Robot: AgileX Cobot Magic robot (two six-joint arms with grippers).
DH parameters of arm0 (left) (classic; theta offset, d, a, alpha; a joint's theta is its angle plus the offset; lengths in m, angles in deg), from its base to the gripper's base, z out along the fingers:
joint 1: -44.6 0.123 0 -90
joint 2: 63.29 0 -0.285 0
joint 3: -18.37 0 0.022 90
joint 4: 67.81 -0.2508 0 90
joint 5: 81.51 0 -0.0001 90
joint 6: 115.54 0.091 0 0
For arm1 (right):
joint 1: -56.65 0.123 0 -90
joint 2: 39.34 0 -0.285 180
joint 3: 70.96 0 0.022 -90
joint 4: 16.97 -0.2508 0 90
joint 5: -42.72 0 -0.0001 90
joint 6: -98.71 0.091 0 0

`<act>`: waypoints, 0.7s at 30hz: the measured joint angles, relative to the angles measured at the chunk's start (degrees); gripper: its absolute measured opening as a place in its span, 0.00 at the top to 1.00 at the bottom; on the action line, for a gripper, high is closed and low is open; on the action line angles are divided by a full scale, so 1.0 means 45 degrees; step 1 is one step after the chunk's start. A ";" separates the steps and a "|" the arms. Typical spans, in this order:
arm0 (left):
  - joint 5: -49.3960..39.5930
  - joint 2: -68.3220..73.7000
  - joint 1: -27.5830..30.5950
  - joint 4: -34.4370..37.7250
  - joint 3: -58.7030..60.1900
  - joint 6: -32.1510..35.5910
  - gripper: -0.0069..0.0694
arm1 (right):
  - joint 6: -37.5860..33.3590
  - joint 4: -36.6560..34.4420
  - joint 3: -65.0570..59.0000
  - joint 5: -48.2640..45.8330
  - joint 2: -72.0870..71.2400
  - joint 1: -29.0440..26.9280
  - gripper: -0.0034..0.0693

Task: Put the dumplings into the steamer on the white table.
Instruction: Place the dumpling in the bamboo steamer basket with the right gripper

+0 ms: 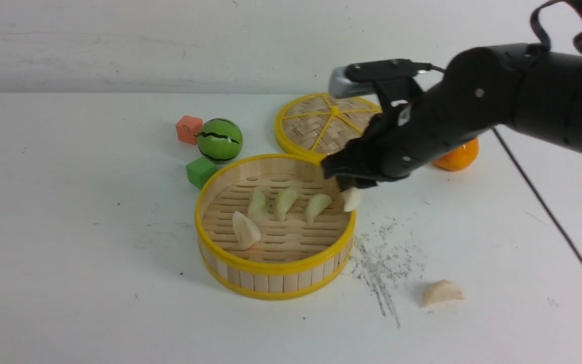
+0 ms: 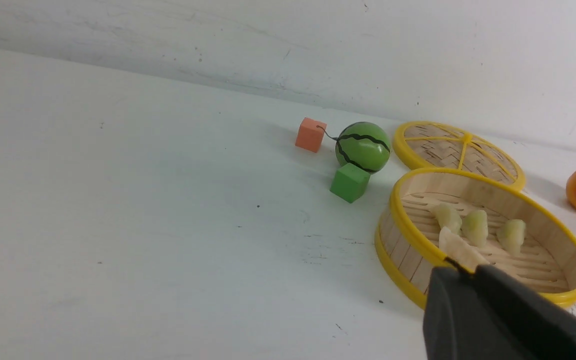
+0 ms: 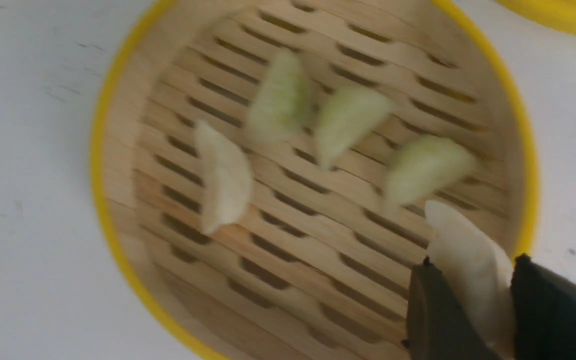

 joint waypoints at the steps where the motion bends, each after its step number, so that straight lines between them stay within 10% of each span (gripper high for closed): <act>1: 0.0000 0.0000 0.0000 0.0000 0.0000 0.0000 0.86 | 0.0000 -0.0103 0.0134 0.0277 0.0192 0.0286 0.69; 15: -0.0140 0.0000 0.0000 -0.0016 0.0000 -0.0023 0.86 | 0.0000 -0.0806 0.0358 0.3777 0.3536 0.1035 0.69; 21: -0.0198 0.0000 0.0000 -0.0016 0.0000 -0.0028 0.85 | 0.0143 -0.1058 0.0358 0.3975 0.3520 0.1035 0.50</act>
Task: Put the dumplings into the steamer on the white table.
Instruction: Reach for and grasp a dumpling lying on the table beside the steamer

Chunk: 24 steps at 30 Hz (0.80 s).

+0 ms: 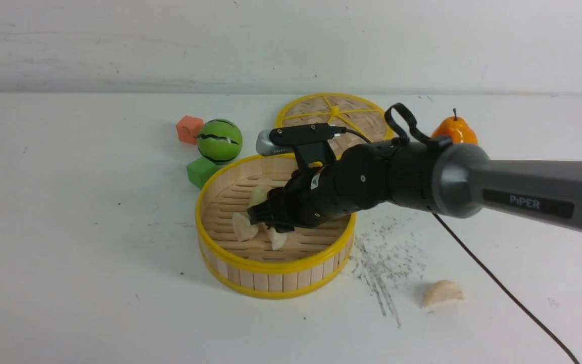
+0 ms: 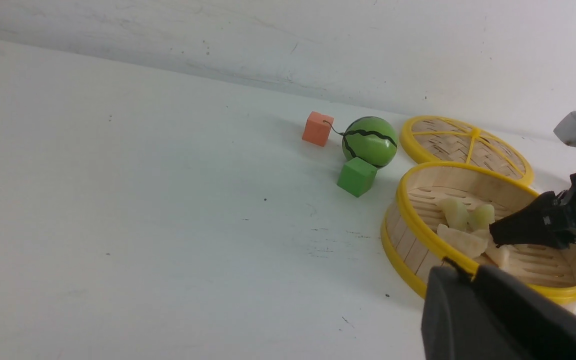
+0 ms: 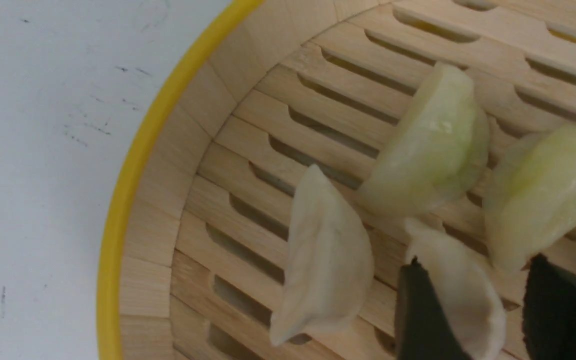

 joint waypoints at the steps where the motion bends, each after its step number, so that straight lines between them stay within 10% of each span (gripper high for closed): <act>1: -0.0010 0.0000 0.0000 0.0000 0.0000 0.0000 0.84 | 0.0112 -0.0087 0.0000 -0.0142 -0.0101 0.0000 0.44; 16: -0.0049 0.0000 0.0000 0.0000 0.0000 0.0000 0.83 | 0.1464 0.2071 -0.2699 -0.7033 -0.4555 -0.2501 0.35; 24: -0.0098 0.0000 0.0000 -0.0005 0.0014 0.0000 0.82 | 0.3256 0.0367 -0.8332 -0.2246 -0.6160 -0.3728 0.35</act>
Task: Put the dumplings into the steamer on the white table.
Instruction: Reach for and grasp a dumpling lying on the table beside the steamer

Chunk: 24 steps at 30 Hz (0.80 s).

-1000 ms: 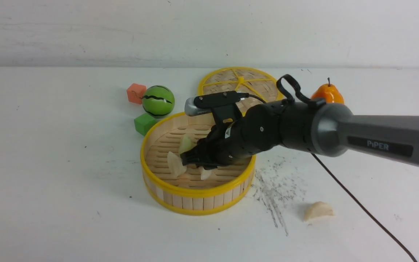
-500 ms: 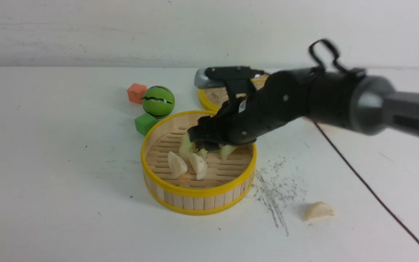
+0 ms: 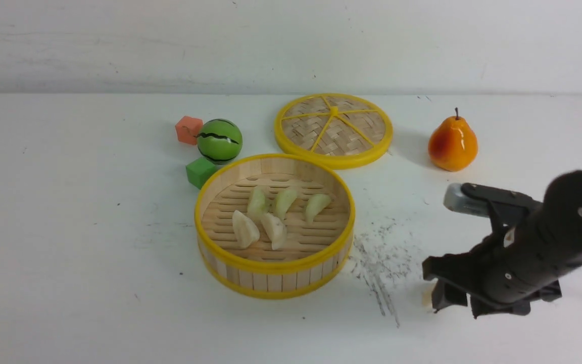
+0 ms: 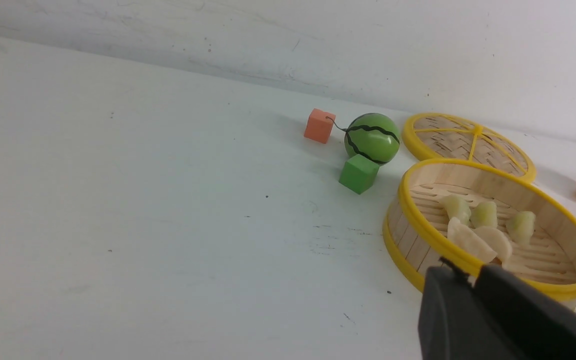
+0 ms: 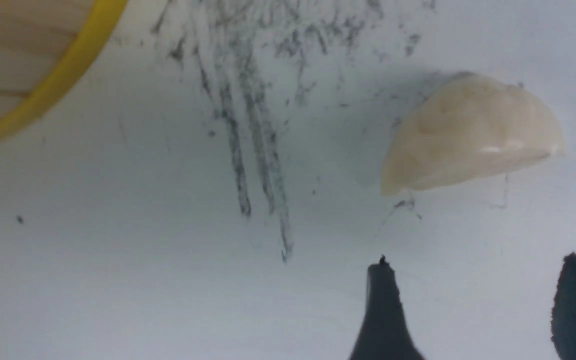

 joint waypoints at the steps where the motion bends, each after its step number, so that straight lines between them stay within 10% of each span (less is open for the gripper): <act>1: 0.0000 0.0000 0.0000 0.0000 0.0000 0.0000 0.82 | 0.0209 -0.0126 -0.0244 0.0610 -0.0027 -0.0014 0.35; 24: 0.0000 0.0000 0.0000 -0.0012 0.0000 0.0000 0.81 | 0.0413 0.1444 0.1129 0.2914 0.2479 0.0055 0.38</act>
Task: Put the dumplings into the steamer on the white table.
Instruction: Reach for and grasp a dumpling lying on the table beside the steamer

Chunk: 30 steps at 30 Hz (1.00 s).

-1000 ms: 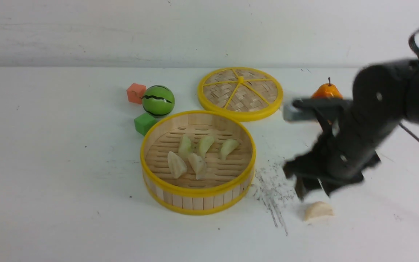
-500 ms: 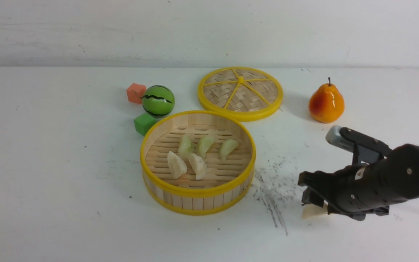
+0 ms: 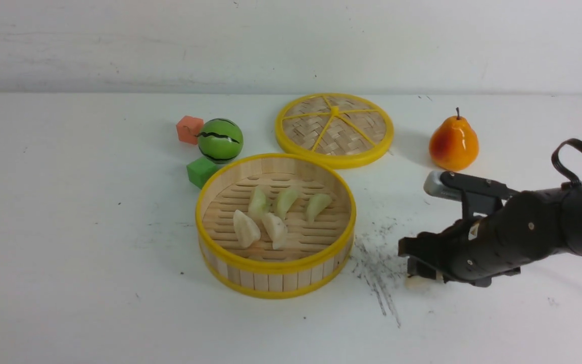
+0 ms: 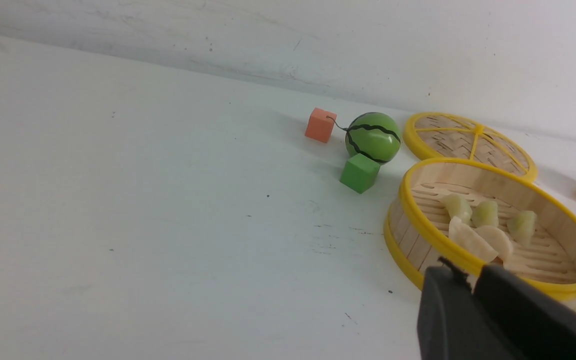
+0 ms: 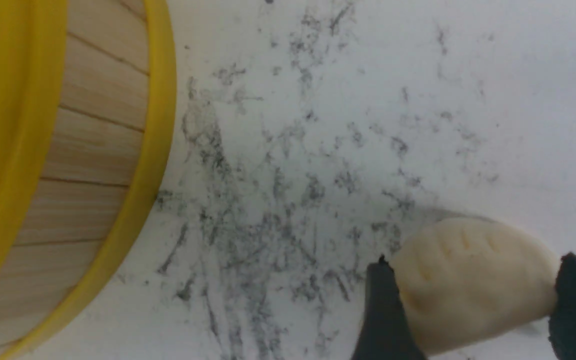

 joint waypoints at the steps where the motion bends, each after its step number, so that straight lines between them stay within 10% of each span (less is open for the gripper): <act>1: 0.0000 0.0000 0.0000 0.0000 0.0000 0.0000 0.81 | 0.0000 0.0095 0.0067 -0.0057 0.0000 0.0009 0.38; 11: 0.0109 0.0022 0.0000 -0.0048 0.0000 0.0000 0.81 | -0.0618 0.1946 0.1182 -0.1424 0.0235 0.0034 0.57; 22: 0.0109 0.0022 0.0000 -0.0058 0.0000 0.0000 0.80 | 0.1218 0.1504 0.1467 -0.0986 0.0874 0.0034 0.42; 30: 0.0109 0.0022 0.0000 -0.0098 0.0000 0.0000 0.79 | 0.1258 0.1876 0.1544 -0.0743 0.0956 0.0086 0.62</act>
